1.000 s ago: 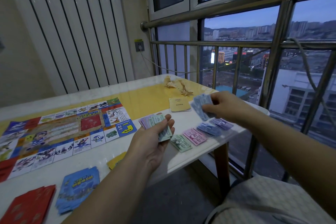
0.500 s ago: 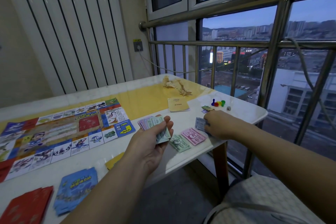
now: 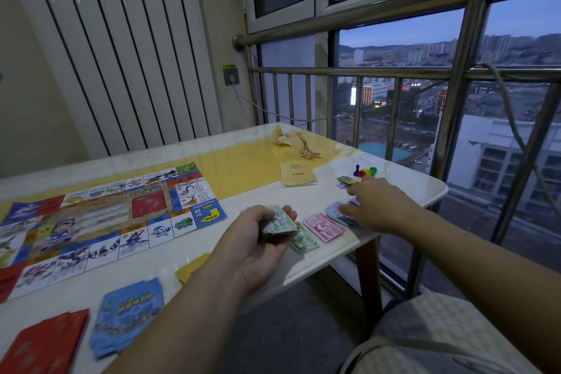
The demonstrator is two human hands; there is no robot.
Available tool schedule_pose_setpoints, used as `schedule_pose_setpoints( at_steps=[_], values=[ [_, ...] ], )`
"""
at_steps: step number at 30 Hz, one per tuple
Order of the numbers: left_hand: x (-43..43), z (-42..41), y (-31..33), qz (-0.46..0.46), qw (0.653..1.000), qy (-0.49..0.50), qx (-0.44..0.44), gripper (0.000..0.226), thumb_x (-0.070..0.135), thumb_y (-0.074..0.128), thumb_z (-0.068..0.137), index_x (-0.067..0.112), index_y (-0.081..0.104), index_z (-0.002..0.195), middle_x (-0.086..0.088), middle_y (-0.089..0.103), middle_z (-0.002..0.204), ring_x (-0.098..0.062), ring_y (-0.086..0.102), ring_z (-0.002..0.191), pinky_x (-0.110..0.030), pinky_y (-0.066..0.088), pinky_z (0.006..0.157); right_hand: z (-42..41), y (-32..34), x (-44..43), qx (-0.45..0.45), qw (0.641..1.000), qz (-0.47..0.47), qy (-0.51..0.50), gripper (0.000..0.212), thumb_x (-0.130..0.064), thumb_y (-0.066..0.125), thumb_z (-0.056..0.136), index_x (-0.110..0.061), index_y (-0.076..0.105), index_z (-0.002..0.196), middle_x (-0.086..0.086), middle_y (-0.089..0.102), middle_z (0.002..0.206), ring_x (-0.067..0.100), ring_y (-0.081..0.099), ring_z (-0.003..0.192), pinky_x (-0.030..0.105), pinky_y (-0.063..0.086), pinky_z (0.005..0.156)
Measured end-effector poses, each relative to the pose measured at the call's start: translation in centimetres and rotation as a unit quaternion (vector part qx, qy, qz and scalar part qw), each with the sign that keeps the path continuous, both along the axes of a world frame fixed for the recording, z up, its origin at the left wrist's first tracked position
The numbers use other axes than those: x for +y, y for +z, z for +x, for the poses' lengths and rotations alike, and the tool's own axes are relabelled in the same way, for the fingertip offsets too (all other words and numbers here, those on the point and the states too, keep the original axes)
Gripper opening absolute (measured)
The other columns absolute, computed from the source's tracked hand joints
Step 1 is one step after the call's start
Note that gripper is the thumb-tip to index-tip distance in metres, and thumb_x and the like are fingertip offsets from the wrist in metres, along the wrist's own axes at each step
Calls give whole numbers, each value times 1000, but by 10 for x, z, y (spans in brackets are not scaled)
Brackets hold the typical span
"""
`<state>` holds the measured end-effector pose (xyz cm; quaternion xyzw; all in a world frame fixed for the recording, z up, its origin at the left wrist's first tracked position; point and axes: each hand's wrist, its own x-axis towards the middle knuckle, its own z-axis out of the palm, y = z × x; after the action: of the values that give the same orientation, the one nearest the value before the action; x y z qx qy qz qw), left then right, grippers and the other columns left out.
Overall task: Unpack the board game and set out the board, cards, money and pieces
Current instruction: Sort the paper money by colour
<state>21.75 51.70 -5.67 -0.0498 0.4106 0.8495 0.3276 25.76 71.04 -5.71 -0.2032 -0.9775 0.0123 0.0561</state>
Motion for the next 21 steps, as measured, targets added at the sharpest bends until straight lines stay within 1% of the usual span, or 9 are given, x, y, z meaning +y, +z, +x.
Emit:
schedule_pose_setpoints(
  at_steps=[2,3,6,8,9,12,16,18,21],
  values=[
    [1,0,-4,-12,1000,-16,19,20,-8,34,93,-10,53,100,-21,64,93,-28,62,90,-34,52,72,3,6,-5,44,998,-32,23,48,-46,46,95,-17,52,132,7,52,128,19,54,108,31,45,89],
    [2,0,-6,-19,999,-19,29,19,-9,35,93,-10,54,99,-21,66,91,-27,63,87,-32,56,68,4,9,-10,79,993,-73,43,47,-46,48,94,-17,54,131,6,55,125,17,55,105,31,46,89],
    [4,4,-8,-46,996,-15,76,14,-11,45,91,-5,57,96,-20,67,90,-27,65,81,-27,57,58,8,15,-36,140,956,-229,115,38,-48,54,89,-17,65,108,2,66,102,12,60,85,27,48,75],
    [4,8,-8,-74,990,-11,117,14,-10,51,88,0,59,93,-17,68,86,-23,65,75,-24,56,54,9,14,-52,135,927,-318,143,35,-48,61,85,-13,68,89,10,68,88,18,61,74,33,50,70],
    [3,10,-8,-82,988,-9,133,16,-10,52,88,3,60,92,-16,68,83,-21,65,72,-22,56,53,8,13,-57,133,915,-352,148,34,-45,64,84,-11,68,84,12,67,81,18,59,69,35,49,68],
    [-2,10,-5,-73,987,-7,142,16,-9,50,88,3,60,93,-13,70,74,-18,67,63,-22,56,52,5,10,-61,144,879,-434,133,27,-37,69,83,-10,66,78,4,62,67,13,53,62,33,45,64],
    [-6,7,-4,-66,986,10,151,15,-11,47,89,1,57,87,-7,66,54,-11,63,46,-21,53,45,3,8,-63,167,844,-497,112,19,-27,69,84,-10,66,76,5,58,66,12,49,60,27,42,59],
    [-7,7,-5,-80,981,26,174,16,-11,51,87,3,57,88,-6,68,56,-10,65,48,-21,52,45,3,6,-66,184,813,-543,101,17,-22,68,85,-7,66,78,9,56,70,16,48,63,28,41,59],
    [-6,5,-8,-100,978,49,177,15,-9,58,85,6,58,88,-3,69,58,-10,66,50,-20,51,44,4,2,-69,203,784,-581,87,18,-20,68,86,-3,66,79,16,55,77,23,47,71,34,40,64]
  ],
)
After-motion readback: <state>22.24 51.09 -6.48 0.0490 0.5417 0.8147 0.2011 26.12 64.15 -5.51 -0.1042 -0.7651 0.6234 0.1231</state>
